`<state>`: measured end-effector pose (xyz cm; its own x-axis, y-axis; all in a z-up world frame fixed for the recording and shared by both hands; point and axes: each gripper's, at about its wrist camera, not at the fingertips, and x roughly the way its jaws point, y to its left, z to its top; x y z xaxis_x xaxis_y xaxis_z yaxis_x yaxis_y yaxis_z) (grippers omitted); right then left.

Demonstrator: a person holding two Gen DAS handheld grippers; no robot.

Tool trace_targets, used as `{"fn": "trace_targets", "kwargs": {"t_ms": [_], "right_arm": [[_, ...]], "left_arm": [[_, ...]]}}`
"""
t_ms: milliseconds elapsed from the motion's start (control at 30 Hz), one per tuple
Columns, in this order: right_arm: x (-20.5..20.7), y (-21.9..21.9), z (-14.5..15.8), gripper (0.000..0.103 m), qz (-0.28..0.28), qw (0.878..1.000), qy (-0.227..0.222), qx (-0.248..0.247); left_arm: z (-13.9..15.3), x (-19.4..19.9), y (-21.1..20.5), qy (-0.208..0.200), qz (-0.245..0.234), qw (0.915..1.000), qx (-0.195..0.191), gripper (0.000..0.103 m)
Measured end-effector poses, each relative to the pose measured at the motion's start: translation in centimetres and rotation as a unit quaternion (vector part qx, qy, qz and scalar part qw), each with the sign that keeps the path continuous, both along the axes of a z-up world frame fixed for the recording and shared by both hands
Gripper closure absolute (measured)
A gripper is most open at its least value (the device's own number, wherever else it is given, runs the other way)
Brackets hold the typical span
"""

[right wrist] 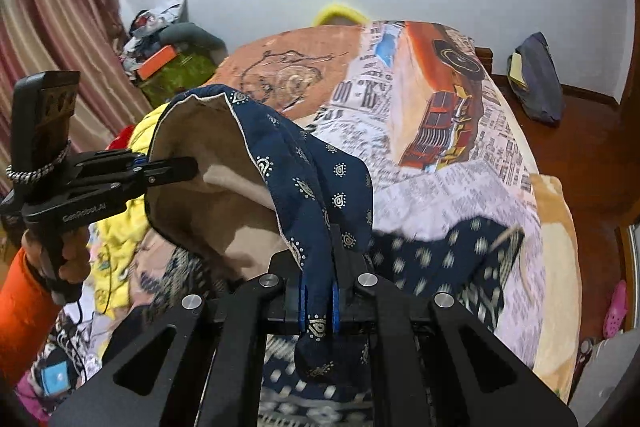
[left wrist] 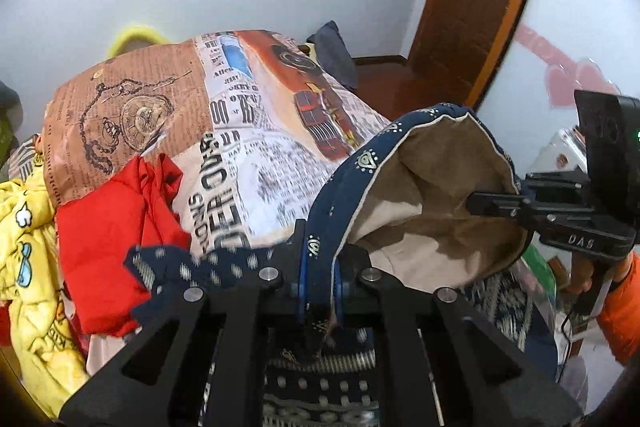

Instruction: Fold large clothes

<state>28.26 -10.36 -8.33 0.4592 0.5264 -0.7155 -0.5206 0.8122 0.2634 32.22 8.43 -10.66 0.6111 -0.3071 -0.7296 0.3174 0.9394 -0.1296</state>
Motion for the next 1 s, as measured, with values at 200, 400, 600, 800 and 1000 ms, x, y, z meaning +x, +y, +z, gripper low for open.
{"fn": "trace_targets", "kwargs": {"t_ms": [200, 400, 600, 800, 1000], "right_arm": [[-3.2, -0.3, -1.7, 0.095, 0.019, 0.999, 0.031, -0.007], [-5.3, -0.4, -4.7, 0.095, 0.031, 0.997, 0.070, -0.014], [-6.8, -0.9, -7.2, 0.094, 0.028, 0.994, 0.101, -0.022], [-8.0, -1.9, -8.3, 0.091, 0.017, 0.993, 0.114, -0.020], [-8.9, -3.7, -8.2, 0.087, 0.002, 0.992, 0.130, -0.007]], "left_arm": [[-2.3, -4.7, -0.3, 0.026, -0.023, 0.9992, 0.022, 0.094], [-6.0, -8.3, 0.1, 0.066, -0.029, 0.9970, 0.030, 0.093], [-9.9, -10.1, 0.6, 0.107, -0.024, 0.9929, 0.046, 0.080], [-11.5, -12.1, 1.1, 0.112, -0.013, 0.9921, 0.055, 0.067], [-12.1, -14.0, 3.0, 0.107, 0.025, 0.9904, 0.083, 0.033]]}}
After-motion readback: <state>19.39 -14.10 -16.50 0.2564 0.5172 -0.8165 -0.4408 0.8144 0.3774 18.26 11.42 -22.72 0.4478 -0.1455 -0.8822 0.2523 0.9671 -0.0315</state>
